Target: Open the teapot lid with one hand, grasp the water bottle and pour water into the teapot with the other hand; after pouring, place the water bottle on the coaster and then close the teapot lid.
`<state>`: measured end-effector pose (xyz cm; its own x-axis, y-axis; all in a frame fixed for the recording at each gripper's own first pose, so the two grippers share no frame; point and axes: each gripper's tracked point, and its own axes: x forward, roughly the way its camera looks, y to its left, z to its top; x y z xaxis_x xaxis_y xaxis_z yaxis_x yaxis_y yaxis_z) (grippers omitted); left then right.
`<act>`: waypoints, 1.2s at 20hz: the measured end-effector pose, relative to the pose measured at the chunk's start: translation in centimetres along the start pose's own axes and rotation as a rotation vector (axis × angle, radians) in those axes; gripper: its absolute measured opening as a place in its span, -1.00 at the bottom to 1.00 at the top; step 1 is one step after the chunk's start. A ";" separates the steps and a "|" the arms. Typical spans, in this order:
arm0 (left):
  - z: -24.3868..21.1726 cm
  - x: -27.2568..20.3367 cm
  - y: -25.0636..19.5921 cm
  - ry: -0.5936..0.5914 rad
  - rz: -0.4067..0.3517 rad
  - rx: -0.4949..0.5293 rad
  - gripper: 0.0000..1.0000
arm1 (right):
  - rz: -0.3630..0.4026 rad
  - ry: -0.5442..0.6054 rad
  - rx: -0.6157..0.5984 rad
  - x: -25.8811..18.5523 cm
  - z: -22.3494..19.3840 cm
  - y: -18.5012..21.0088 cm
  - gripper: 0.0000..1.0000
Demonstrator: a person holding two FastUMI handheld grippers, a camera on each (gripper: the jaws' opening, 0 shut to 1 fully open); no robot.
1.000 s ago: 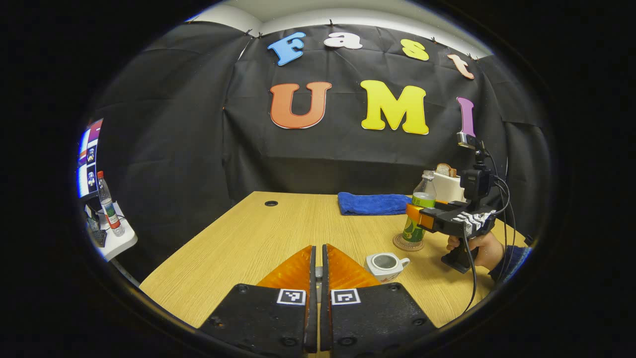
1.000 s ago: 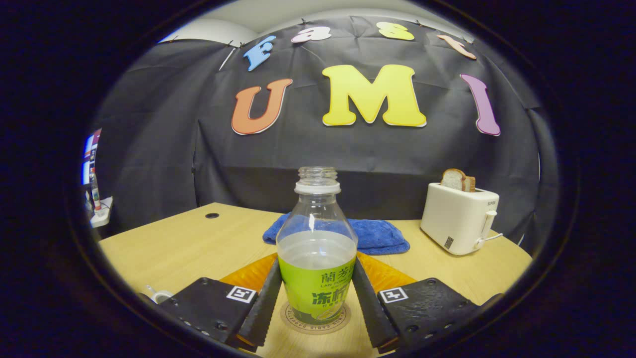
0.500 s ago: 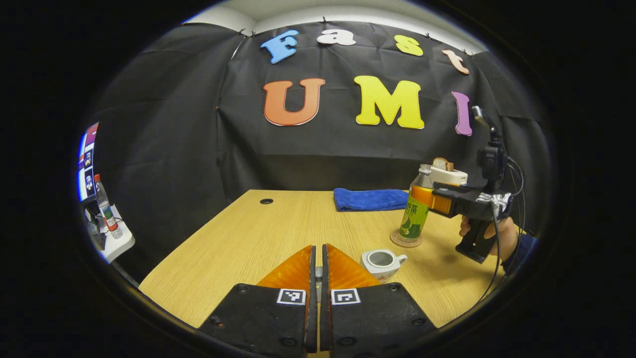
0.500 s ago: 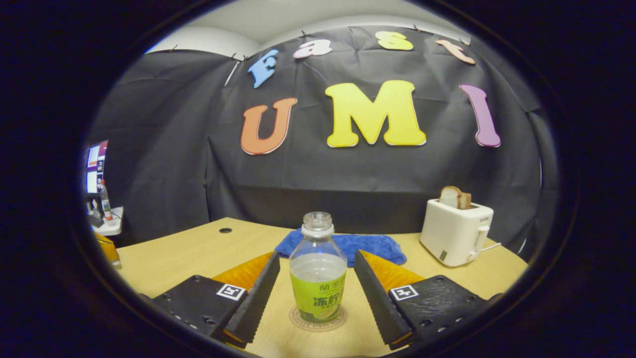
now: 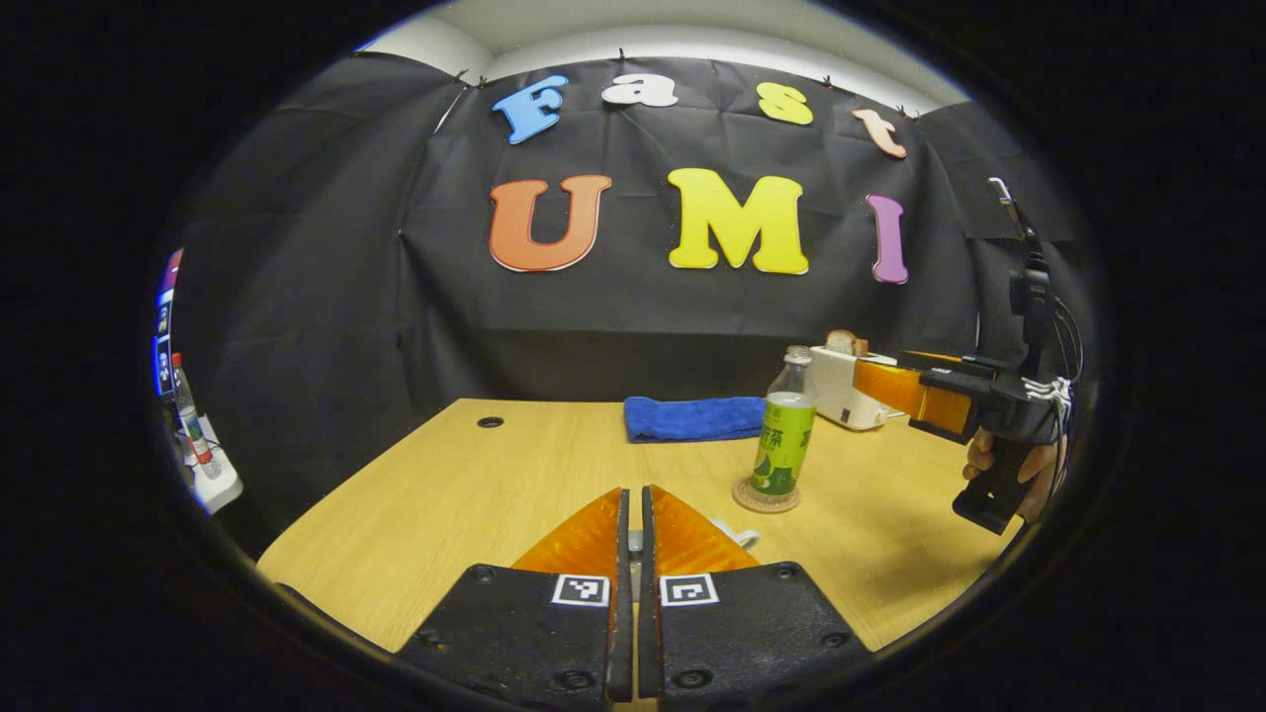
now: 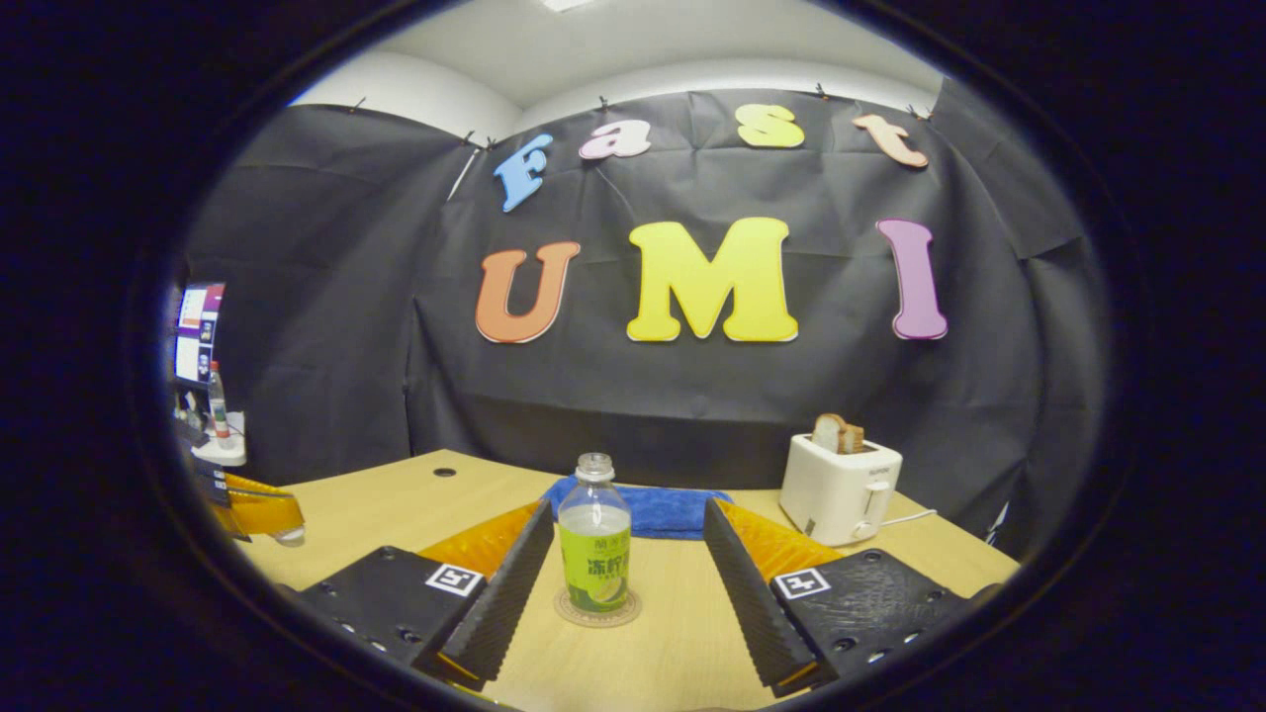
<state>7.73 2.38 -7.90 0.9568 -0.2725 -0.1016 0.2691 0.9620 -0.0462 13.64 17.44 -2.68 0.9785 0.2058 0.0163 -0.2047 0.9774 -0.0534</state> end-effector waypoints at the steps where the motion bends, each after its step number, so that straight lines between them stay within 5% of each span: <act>1: -0.2 0.5 -0.6 -0.020 -0.031 -0.001 -0.91 | -0.014 0.005 -0.014 -1.0 -0.3 -0.7 0.82; 6: -1.1 2.3 -2.2 -0.055 -0.091 -0.070 -0.91 | -0.021 -0.007 0.023 -5.3 -2.8 -3.3 0.90; 24: -5.2 8.8 -2.7 0.068 0.041 -0.046 -0.91 | -0.088 -0.205 0.126 -9.7 -0.5 -10.6 0.80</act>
<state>14.82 -2.65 -13.85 0.9569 -0.2346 -0.1715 0.2226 0.9711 -0.0862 6.37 5.05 -2.80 0.9695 0.1126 0.2179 -0.1331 0.9877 0.0819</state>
